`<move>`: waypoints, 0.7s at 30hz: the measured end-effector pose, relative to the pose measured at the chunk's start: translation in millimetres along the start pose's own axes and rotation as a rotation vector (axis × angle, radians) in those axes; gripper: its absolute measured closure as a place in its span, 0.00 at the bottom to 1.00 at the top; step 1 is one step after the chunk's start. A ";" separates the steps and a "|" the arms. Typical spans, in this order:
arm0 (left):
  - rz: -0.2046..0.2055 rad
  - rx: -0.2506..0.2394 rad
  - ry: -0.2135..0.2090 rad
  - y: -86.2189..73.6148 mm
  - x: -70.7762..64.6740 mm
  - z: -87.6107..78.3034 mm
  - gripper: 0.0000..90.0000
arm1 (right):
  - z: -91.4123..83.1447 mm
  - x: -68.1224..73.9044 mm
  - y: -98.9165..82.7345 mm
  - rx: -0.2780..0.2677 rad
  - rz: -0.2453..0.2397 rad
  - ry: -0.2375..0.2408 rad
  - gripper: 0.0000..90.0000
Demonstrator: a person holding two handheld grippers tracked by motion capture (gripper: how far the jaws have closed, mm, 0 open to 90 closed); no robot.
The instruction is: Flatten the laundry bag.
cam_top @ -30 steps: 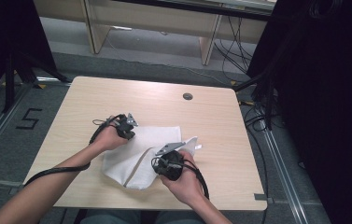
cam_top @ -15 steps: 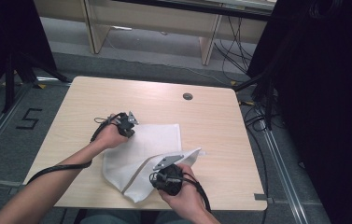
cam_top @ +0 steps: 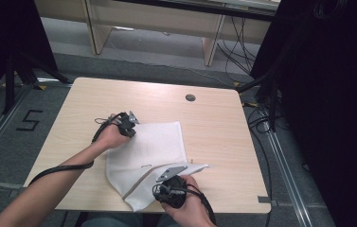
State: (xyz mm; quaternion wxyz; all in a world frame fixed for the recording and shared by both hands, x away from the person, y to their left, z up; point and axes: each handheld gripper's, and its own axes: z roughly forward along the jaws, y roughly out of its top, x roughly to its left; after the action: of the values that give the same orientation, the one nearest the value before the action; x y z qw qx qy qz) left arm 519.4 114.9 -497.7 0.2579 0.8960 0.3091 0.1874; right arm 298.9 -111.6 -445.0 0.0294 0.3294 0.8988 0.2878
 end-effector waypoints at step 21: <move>0.178 -0.050 -0.225 -12.0 -79.7 -26.4 0.82 | -16.5 -2.3 -17.2 0.015 0.094 0.009 0.86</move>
State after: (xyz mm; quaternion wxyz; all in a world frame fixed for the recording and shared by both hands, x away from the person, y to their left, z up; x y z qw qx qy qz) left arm 442.0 80.3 -497.6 0.2953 0.9286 0.1926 0.1155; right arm 286.8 -131.9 -440.9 0.0096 0.3704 0.8844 0.2837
